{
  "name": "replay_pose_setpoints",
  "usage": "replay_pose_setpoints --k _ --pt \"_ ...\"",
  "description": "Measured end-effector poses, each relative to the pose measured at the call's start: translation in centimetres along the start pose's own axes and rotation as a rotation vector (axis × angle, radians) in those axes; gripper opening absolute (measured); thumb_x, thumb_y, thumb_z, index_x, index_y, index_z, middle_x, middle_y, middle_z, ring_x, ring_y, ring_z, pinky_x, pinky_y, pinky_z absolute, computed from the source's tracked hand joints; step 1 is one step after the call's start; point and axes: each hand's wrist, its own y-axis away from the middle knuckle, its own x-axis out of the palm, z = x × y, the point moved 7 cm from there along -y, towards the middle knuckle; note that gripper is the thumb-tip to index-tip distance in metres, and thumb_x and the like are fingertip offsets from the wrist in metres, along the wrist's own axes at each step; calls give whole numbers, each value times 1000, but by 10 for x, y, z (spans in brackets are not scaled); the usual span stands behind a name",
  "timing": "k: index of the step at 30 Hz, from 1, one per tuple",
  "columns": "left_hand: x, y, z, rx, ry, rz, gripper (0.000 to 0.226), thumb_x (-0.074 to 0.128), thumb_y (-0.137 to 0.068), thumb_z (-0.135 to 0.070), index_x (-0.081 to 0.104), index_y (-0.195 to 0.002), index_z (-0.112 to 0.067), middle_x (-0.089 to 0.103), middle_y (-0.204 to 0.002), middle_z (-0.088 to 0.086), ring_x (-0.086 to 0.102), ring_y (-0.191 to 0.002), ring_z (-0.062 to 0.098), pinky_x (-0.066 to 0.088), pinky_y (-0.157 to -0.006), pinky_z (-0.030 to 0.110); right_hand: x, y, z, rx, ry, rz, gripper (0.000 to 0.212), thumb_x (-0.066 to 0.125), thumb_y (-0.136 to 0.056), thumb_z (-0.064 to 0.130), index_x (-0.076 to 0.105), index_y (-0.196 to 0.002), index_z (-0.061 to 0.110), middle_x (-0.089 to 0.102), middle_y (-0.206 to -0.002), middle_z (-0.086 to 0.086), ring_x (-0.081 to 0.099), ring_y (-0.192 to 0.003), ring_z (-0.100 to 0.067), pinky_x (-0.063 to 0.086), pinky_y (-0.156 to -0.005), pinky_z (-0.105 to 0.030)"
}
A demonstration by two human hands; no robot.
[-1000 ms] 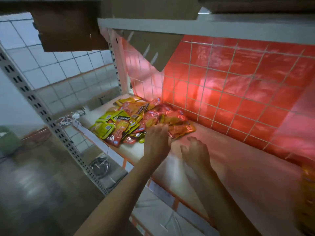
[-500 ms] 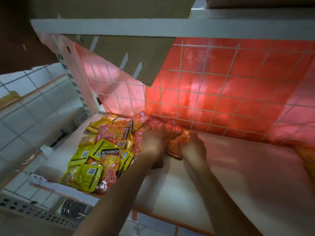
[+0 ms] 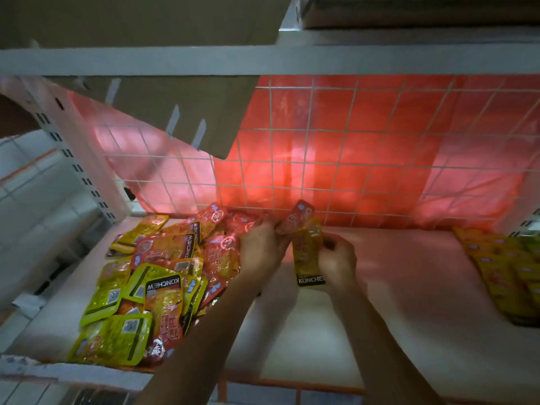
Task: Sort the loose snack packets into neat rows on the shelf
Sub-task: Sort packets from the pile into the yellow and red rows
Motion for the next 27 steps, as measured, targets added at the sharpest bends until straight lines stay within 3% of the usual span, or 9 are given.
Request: replay_pose_setpoints --k 5,8,11,13,15,20,22,24,27 --pt "21 15 -32 -114 469 110 9 72 -83 -23 64 -86 -22 68 -78 -6 62 -67 4 46 -61 19 -72 0 4 -116 -24 -186 23 68 -86 26 69 -106 15 72 -96 -7 66 -89 -25 51 -78 -34" --pt "49 27 -49 -238 733 205 13 75 -81 -20 63 -84 -24 70 -82 -1 69 -77 15 56 -72 31 -115 7 3 -154 -54 -278 36 63 -87 12 58 -122 21 66 -95 -2 62 -83 -21 50 -76 -31" --pt "77 40 -81 -305 869 316 24 77 -78 -19 64 -97 -12 71 -83 7 69 -74 21 57 -78 45 -158 12 0 -198 18 -329 43 51 -87 1 59 -122 23 67 -103 -3 64 -94 -22 50 -83 -32" --pt "96 51 -106 -329 932 390 23 75 -79 -15 65 -98 -5 71 -83 11 67 -75 27 55 -80 52 -179 11 -4 -200 19 -327 33 49 -87 8 66 -113 19 69 -108 -6 64 -100 -23 50 -85 -33" --pt "114 63 -132 -343 967 431 14 75 -79 -15 67 -88 -7 71 -79 9 65 -75 28 54 -76 48 -199 10 -10 -193 -18 -306 32 49 -84 25 70 -106 14 70 -106 -10 63 -97 -24 48 -81 -31" --pt "158 95 -187 -402 1040 479 5 66 -86 -8 67 -81 -7 69 -83 18 65 -79 33 52 -80 53 -255 4 -31 -190 -63 -261 29 70 -82 38 71 -96 12 71 -91 -4 65 -83 -17 51 -72 -33" --pt "173 110 -208 -430 1106 538 4 66 -84 -8 67 -86 -4 70 -88 21 66 -82 37 53 -81 52 -275 4 -40 -159 -75 -197 32 76 -76 36 72 -98 13 72 -89 -3 66 -82 -16 54 -73 -36" --pt "187 124 -227 -444 1148 597 22 66 -82 -8 65 -102 2 69 -100 25 67 -89 39 53 -83 52 -294 2 -49 -143 -103 -146 33 78 -75 32 71 -99 11 72 -89 -5 67 -80 -16 54 -70 -32" --pt "204 140 -251 -429 1142 619 16 59 -86 0 68 -99 -1 71 -97 20 68 -86 32 56 -79 40 -320 3 -56 -145 -122 -72 21 76 -78 20 70 -96 10 72 -87 -4 67 -79 -12 53 -69 -26"
